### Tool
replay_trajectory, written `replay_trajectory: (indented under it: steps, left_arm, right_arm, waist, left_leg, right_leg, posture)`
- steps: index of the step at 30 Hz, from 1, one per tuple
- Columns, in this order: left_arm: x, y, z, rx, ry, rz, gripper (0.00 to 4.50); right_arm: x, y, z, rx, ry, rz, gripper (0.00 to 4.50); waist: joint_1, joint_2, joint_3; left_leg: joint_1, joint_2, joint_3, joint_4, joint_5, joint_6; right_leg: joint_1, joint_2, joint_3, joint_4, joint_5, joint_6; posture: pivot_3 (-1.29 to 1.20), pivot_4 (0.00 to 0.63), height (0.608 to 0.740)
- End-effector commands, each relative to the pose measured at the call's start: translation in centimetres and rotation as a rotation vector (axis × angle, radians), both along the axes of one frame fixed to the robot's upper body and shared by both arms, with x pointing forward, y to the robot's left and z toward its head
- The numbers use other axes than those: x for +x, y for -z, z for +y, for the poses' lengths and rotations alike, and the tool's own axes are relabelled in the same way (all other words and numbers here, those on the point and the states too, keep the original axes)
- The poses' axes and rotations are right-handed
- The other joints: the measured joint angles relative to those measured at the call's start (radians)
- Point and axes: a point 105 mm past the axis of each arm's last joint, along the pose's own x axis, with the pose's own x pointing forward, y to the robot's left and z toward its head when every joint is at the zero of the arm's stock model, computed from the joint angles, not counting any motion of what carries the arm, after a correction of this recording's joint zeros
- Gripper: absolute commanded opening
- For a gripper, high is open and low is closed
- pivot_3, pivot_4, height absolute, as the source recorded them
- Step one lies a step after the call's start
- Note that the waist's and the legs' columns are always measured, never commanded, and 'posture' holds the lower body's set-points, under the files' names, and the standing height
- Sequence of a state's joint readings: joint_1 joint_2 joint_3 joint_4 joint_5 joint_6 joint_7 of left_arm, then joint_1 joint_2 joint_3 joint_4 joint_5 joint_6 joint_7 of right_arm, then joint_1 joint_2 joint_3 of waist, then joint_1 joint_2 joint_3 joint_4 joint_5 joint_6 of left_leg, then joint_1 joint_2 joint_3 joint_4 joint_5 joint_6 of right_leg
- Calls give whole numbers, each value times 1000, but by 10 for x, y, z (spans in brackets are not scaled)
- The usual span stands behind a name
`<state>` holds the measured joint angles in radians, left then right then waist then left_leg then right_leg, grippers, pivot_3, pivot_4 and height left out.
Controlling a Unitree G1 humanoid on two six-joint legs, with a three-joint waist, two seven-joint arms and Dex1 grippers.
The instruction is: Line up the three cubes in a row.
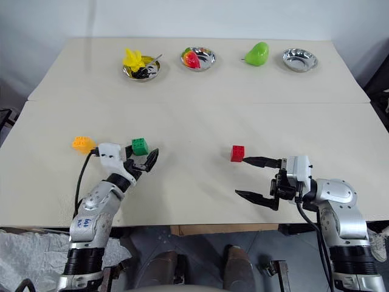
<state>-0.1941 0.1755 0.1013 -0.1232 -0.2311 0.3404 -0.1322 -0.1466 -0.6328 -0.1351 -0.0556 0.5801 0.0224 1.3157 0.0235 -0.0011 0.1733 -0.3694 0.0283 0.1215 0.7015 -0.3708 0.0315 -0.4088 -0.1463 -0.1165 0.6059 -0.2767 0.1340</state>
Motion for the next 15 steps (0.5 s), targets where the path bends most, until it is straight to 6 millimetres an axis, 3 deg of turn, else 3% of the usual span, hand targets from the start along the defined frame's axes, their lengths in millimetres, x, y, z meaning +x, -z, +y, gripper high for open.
replay_trajectory:
  steps: [1, 4, 12, 15]
  left_arm:
    - [1, 1, -4, 29, -42, 9, 4500]
    - [0, 3, -7, 34, -38, 19, 3935]
    - [2, 0, -7, 51, -23, 23, 1630]
    - [0, -3, -6, 59, 40, 14, 1525]
  right_arm:
    - [-3, -11, -3, 5, 7, -43, 4473]
    - [-3, -9, -3, 5, 12, -40, 4500]
    - [-1, -6, -3, 3, 15, -40, 4500]
    - [-2, -6, -5, -2, 24, -42, 4500]
  waist:
    - [2, 0, 0]
    - [2, 0, 0]
    - [2, 0, 0]
    - [2, 0, 0]
  left_leg:
    - [0, 0, 0, 0, 0, 0]
    - [0, 0, -1, 0, 0, 0]
    - [0, 1, -1, 0, 0, 0]
    - [0, 1, -1, 1, 0, 0]
  right_leg:
    - [0, 0, 0, 0, 0, 0]
    - [1, 0, 0, 0, 0, 0]
    - [1, 0, 0, 0, 0, 0]
    - [1, 0, 0, 0, 0, 0]
  posture:
    - [0, 150, 740]
    - [0, 150, 740]
    - [0, 150, 740]
    - [0, 150, 740]
